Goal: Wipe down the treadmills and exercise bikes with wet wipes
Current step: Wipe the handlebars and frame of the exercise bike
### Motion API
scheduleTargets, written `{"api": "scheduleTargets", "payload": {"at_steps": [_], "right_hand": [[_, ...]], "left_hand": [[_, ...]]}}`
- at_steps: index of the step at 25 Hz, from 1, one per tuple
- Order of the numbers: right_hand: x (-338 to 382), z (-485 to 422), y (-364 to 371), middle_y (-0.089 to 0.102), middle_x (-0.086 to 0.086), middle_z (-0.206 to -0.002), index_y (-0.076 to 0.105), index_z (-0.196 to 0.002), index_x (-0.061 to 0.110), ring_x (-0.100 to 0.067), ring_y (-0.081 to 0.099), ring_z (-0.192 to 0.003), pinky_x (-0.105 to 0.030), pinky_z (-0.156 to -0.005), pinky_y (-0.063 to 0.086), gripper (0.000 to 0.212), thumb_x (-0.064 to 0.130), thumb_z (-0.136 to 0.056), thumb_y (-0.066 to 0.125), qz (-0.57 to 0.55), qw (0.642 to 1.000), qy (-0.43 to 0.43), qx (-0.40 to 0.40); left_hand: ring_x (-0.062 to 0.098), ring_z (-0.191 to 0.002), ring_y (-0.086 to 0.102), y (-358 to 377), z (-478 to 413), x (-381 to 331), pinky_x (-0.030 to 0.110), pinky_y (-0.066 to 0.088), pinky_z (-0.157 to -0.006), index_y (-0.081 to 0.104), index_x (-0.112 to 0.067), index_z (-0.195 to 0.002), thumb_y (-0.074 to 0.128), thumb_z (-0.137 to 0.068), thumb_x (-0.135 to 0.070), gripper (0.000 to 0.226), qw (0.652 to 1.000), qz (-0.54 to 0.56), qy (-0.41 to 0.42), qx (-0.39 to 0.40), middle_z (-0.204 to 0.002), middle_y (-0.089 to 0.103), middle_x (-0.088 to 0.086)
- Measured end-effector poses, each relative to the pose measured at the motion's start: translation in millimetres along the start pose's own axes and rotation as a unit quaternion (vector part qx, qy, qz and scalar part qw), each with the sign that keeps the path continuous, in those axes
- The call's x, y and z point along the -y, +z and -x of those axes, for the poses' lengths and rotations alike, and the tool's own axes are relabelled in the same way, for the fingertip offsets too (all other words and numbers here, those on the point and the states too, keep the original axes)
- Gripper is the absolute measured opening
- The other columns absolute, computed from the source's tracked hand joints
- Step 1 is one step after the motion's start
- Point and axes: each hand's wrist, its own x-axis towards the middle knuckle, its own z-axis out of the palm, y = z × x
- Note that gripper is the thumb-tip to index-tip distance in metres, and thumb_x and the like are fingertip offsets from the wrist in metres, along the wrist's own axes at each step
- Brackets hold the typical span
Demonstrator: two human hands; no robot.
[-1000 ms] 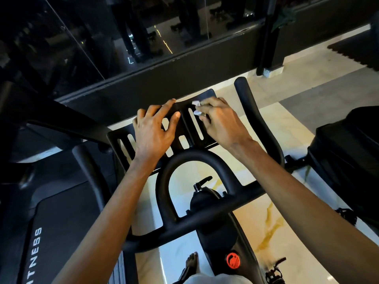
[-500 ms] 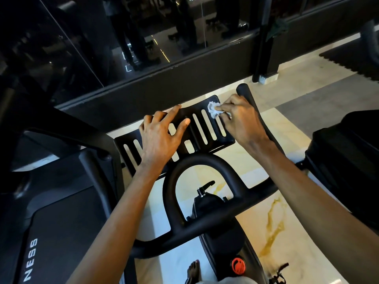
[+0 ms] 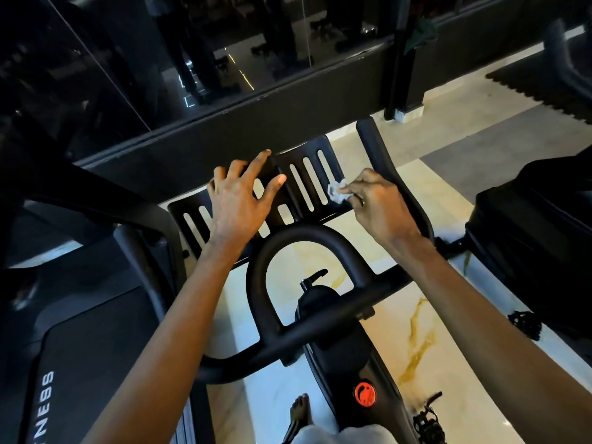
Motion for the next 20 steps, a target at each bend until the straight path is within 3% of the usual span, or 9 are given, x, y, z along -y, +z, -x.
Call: {"api": "scheduleTargets", "payload": {"at_steps": [5,8,10,12,14,17,20], "right_hand": [[8,-11,-7,0.071,-0.008,-0.103,0.079,-0.105,0.011,-0.026,0.068,-0.094,-0.029,-0.083,0.054,0.020,0.002,-0.090,0.068,-0.001,0.995,0.007,0.096],[14,-18,-7,0.077,0.002,-0.099,0.081,-0.096,0.019,-0.013,0.069,-0.093,-0.031,-0.084,0.057,0.016,0.009,-0.091,0.070,-0.054,0.986,0.018,0.158],[23,-14,-2,0.077,0.010,-0.098,0.081,-0.095,0.022,-0.002,0.068,-0.092,-0.017,-0.084,0.054,0.014,0.012,-0.091,0.071,-0.105,0.978,0.024,0.178],[27,-10,4,0.075,0.010,-0.102,0.080,-0.099,0.023,0.000,0.066,-0.092,-0.011,-0.081,0.049,0.013,0.016,-0.090,0.073,-0.114,0.979,0.027,0.167],[26,-9,5,0.075,0.011,-0.102,0.079,-0.102,0.024,0.001,0.066,-0.093,-0.014,-0.084,0.051,0.015,0.019,-0.089,0.076,-0.118,0.979,0.039,0.160],[28,-4,-3,0.076,0.016,-0.097,0.080,-0.099,0.025,0.008,0.066,-0.092,-0.009,-0.085,0.048,0.013,0.022,-0.087,0.078,-0.172,0.967,0.103,0.157],[36,14,-15,0.075,0.017,-0.093,0.078,-0.097,0.025,0.007,0.067,-0.088,-0.007,-0.078,0.045,0.011,0.019,-0.088,0.075,-0.189,0.966,0.158,0.083]], "left_hand": [[0.031,-0.115,0.046,0,-1,4,0.050,0.037,-0.101,0.041,-0.035,-0.151,0.044,-0.097,-0.064,0.061,1.000,-0.009,0.019,0.018,-0.127,0.055,0.007],[0.032,-0.116,0.045,0,1,3,0.051,0.037,-0.101,0.040,-0.036,-0.151,0.044,-0.097,-0.064,0.061,0.999,-0.014,0.020,0.021,-0.128,0.054,0.007],[0.032,-0.116,0.046,-1,0,3,0.052,0.037,-0.102,0.040,-0.035,-0.151,0.045,-0.098,-0.063,0.061,1.000,-0.010,0.021,0.017,-0.128,0.054,0.007],[0.032,-0.117,0.046,-1,-1,4,0.052,0.037,-0.103,0.041,-0.035,-0.151,0.046,-0.098,-0.063,0.060,1.000,-0.006,0.023,0.016,-0.128,0.054,0.007],[0.032,-0.117,0.046,0,0,5,0.053,0.037,-0.104,0.041,-0.035,-0.151,0.045,-0.098,-0.063,0.060,1.000,-0.006,0.025,0.016,-0.128,0.054,0.007],[0.033,-0.120,0.046,0,0,6,0.055,0.038,-0.104,0.040,-0.033,-0.151,0.044,-0.098,-0.064,0.061,0.999,0.002,0.036,0.020,-0.131,0.054,0.008],[0.033,-0.136,0.036,-5,7,6,0.054,0.029,-0.112,0.036,-0.029,-0.154,0.045,-0.100,-0.058,0.062,0.998,0.027,0.044,0.020,-0.149,0.043,0.006]]}}
